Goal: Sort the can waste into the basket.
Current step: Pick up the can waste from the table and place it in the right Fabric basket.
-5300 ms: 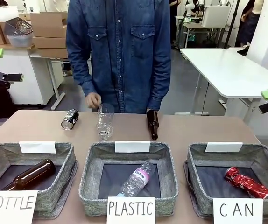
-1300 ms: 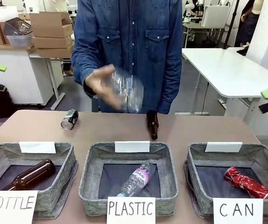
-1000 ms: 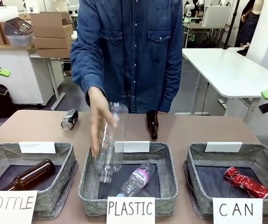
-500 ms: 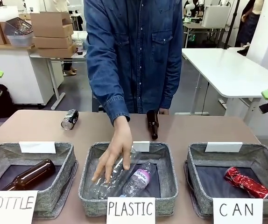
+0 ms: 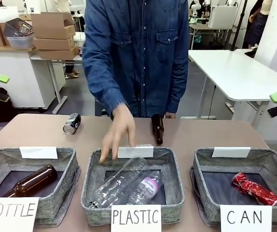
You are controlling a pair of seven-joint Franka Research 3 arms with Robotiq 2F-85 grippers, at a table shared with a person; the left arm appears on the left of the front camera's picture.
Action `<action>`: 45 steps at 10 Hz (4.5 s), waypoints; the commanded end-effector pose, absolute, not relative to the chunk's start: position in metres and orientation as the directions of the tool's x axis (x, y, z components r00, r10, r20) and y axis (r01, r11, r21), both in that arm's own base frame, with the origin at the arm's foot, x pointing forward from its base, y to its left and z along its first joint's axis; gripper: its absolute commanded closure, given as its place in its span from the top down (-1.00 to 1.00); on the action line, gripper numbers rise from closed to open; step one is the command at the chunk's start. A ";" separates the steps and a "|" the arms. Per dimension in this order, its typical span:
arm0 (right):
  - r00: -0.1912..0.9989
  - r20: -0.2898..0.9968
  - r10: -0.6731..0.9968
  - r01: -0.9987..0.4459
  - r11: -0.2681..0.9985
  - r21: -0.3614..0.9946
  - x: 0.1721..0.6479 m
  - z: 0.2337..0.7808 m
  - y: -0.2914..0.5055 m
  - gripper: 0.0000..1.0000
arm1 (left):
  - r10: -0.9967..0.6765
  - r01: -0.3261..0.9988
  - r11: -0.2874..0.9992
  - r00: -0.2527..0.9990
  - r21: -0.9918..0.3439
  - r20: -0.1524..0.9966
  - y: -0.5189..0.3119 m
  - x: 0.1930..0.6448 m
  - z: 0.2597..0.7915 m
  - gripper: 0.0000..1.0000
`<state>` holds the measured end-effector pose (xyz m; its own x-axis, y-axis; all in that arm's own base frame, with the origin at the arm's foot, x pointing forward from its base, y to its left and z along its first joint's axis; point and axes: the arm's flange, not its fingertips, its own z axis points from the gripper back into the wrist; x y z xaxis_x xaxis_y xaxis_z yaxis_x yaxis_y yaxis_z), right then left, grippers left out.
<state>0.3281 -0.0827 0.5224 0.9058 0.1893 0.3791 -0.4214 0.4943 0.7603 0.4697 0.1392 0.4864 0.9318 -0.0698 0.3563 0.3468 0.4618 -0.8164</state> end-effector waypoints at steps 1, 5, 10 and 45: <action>0.895 0.393 0.211 -0.444 0.493 0.748 0.327 0.523 -0.084 1.00 | -0.084 0.368 0.458 0.924 -0.810 0.372 0.150 0.463 0.487 1.00; 0.895 0.393 0.211 -0.444 0.493 0.748 0.327 0.523 -0.084 1.00 | -0.146 0.251 0.590 0.968 -0.767 0.205 0.101 0.525 0.475 1.00; 0.895 0.393 0.211 -0.444 0.493 0.748 0.327 0.523 -0.084 1.00 | -0.263 0.216 0.780 0.965 -0.588 0.005 -0.020 0.604 0.413 1.00; 0.895 0.393 0.211 -0.444 0.493 0.748 0.327 0.523 -0.084 1.00 | -0.257 0.633 0.178 0.769 -0.754 0.585 0.199 0.396 0.585 -1.00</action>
<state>0.3279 -0.0830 0.5226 0.9061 0.1888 0.3785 -0.4207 0.4955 0.7599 0.3666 0.1790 0.5732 0.7299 -0.3433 0.5911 0.6767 0.2409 -0.6957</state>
